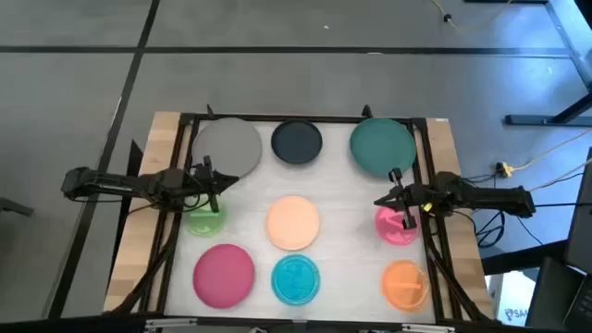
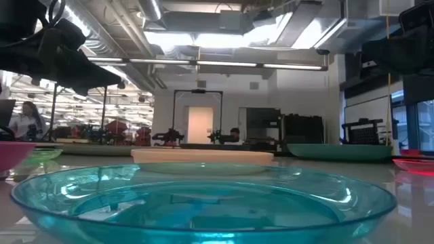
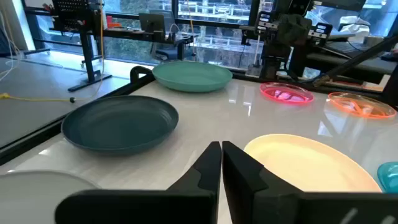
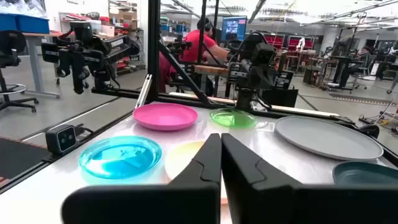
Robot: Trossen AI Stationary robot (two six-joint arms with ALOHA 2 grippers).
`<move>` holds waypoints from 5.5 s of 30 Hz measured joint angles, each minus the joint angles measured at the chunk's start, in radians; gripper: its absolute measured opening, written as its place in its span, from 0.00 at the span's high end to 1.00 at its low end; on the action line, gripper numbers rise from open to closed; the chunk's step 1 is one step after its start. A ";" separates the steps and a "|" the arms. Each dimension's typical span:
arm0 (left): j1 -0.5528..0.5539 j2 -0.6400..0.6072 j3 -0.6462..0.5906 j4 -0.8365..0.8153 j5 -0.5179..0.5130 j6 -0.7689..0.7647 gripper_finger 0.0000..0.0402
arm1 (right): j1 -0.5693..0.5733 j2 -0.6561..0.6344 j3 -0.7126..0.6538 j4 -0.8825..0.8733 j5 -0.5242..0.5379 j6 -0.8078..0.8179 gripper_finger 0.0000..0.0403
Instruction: Stack plastic plates
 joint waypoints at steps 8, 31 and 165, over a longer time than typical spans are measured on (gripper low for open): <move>0.000 0.000 0.000 0.000 0.000 0.000 0.98 | 0.000 0.000 0.000 0.000 0.000 0.000 0.99; 0.000 0.000 0.000 0.000 -0.022 0.095 0.98 | 0.000 0.000 0.000 0.000 0.000 0.000 0.99; 0.310 2.333 2.004 -0.097 0.468 0.601 0.52 | 0.000 0.132 0.001 0.384 0.461 -0.105 0.99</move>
